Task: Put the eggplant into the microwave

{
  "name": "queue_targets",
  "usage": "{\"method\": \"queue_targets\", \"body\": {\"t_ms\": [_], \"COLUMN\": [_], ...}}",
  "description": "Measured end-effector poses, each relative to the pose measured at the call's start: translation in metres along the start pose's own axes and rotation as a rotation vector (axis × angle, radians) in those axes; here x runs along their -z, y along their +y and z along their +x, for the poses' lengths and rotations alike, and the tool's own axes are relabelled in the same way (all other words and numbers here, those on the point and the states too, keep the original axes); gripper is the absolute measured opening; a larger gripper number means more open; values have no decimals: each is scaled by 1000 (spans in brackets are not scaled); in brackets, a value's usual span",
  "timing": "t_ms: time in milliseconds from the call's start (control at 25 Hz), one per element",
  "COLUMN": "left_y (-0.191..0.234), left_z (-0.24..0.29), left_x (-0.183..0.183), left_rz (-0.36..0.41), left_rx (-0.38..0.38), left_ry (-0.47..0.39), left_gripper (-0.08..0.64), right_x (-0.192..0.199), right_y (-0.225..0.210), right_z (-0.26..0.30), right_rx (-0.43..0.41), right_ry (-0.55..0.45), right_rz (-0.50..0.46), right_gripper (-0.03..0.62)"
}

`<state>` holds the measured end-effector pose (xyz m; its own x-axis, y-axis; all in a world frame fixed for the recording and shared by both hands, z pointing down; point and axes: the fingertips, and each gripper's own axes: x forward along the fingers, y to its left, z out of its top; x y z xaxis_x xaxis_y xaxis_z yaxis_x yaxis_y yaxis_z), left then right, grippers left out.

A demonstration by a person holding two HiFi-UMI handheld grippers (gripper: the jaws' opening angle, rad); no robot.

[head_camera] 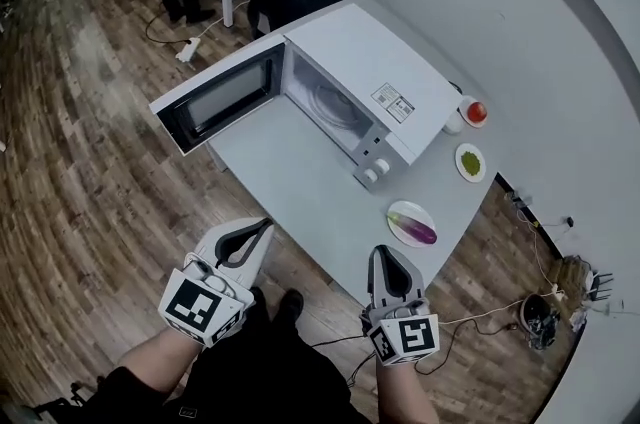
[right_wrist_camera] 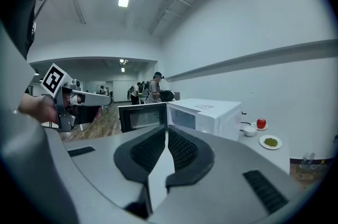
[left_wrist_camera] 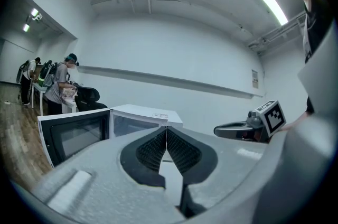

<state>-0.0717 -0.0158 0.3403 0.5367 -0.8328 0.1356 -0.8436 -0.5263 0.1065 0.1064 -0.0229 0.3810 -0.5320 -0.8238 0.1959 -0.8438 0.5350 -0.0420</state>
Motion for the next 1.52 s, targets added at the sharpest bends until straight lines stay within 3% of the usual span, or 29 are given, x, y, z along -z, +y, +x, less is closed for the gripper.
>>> {"method": "queue_targets", "body": {"t_ms": [600, 1000, 1160, 1520], "left_y": [-57, -92, -99, -107], "left_z": [111, 165, 178, 203], "left_x": [58, 102, 126, 164], "left_rz": [63, 138, 145, 165], "left_rx": [180, 262, 273, 285], "left_ry": [62, 101, 121, 147], "left_gripper": [11, 9, 9, 11], "right_x": [74, 147, 174, 228], "right_y": [-85, -138, -152, -183], "right_z": [3, 4, 4, 8], "right_rx": [170, 261, 279, 342], "right_ry": [41, 234, 294, 474], "right_rz": [-25, -195, -221, -383], "right_gripper": [17, 17, 17, 17]}}
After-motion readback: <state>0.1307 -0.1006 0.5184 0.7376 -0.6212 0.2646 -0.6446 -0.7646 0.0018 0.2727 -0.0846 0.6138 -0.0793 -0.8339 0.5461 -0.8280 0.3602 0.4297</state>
